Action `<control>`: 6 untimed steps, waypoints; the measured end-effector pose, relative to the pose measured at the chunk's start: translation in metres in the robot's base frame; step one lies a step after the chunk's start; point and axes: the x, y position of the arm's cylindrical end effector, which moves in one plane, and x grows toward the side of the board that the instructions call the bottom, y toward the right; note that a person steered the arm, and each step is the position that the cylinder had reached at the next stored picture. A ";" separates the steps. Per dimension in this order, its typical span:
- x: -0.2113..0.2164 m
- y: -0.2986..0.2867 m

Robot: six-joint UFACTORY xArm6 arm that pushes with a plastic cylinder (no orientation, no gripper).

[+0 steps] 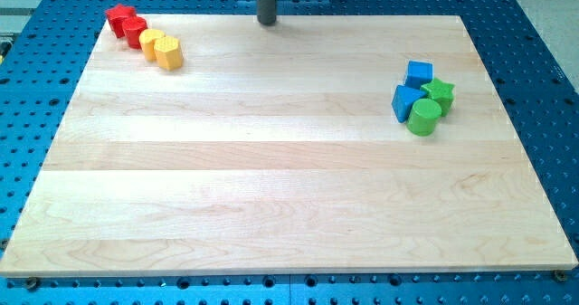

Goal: Place your arm at the top of the yellow blocks

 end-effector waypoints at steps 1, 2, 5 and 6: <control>0.002 -0.036; 0.002 -0.122; 0.040 -0.131; 0.049 -0.131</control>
